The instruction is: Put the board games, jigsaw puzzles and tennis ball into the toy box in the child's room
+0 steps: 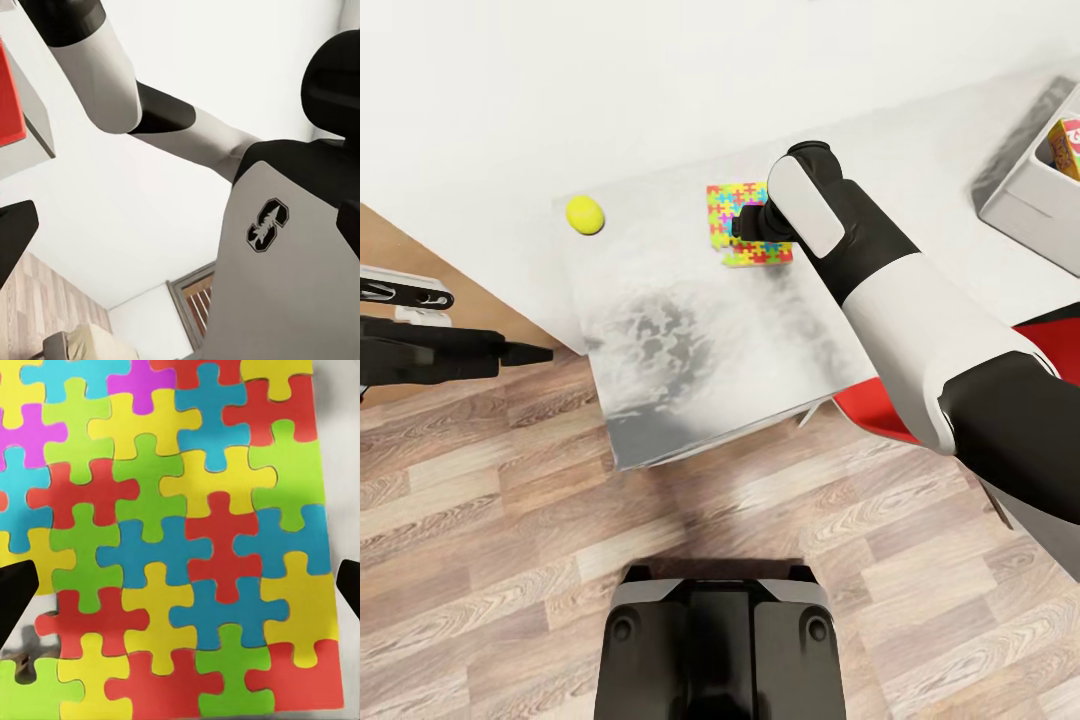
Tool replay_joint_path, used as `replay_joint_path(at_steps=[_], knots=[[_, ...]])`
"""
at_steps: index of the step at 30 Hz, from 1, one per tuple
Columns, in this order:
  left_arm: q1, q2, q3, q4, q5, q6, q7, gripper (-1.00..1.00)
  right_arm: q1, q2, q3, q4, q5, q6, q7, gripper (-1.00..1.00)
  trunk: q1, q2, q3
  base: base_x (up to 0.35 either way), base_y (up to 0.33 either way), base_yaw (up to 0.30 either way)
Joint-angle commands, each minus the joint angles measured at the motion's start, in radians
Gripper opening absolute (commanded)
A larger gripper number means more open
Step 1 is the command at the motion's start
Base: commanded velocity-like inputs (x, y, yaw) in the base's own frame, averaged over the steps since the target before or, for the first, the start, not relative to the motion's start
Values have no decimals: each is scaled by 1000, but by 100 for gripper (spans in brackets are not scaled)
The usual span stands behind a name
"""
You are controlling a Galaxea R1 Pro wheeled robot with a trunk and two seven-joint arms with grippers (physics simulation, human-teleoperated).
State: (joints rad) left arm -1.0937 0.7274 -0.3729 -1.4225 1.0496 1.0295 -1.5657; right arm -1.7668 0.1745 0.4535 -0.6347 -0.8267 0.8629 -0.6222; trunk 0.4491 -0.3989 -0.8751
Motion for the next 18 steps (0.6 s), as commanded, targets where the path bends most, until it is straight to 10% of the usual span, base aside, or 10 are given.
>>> replay_joint_path(at_steps=[1, 18], knots=[[-2, 1, -3, 2, 1, 11, -5, 100, 0, 0, 4, 21, -35, -3, -8, 100, 1, -1, -1, -7, 3, 0], [-2, -2, -3, 4, 1, 11, -5, 100, 0, 0, 4, 26, -35, -1, -8, 100, 1, -1, -1, -1, 0, 0]])
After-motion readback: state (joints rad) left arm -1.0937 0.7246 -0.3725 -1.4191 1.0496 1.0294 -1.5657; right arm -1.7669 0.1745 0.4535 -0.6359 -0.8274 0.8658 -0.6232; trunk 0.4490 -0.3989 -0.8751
